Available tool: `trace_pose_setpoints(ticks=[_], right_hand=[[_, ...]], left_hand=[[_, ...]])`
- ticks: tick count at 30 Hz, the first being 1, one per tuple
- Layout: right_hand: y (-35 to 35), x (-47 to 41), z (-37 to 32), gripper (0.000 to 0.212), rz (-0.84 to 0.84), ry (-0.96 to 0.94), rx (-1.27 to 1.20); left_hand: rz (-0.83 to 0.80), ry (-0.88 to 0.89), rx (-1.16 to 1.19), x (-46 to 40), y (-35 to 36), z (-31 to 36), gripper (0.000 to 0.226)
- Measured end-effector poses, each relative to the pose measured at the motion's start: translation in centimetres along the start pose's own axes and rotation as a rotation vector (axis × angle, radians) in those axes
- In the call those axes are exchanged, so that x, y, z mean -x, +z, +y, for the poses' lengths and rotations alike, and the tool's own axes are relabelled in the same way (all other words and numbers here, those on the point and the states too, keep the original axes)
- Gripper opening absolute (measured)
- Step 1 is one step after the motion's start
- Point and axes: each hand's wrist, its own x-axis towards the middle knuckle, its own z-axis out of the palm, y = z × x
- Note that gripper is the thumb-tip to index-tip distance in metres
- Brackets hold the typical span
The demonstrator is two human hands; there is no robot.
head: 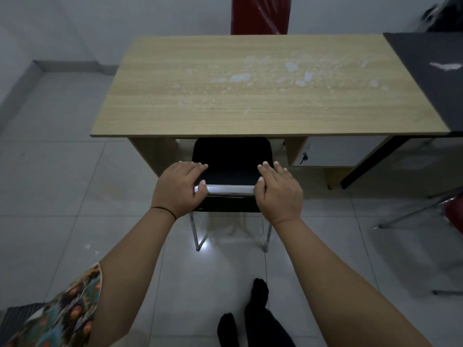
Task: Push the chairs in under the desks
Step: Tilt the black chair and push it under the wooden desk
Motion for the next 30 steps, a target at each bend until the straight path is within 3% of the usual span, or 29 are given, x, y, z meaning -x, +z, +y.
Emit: trace_pose_setpoints(ticks=[7,30], right_hand=[[1.5,-4.8,2.1,0.045,-0.018,-0.037,0.025],[6.5,-15.3,5.0,0.041,0.091,-0.045,0.003]], left_hand=[[-0.052,-0.087,0.015,-4.5,1.2,-0.4,0.051],[0.078,-0.122,0.083,-15.3,4.3,-4.0,0.044]])
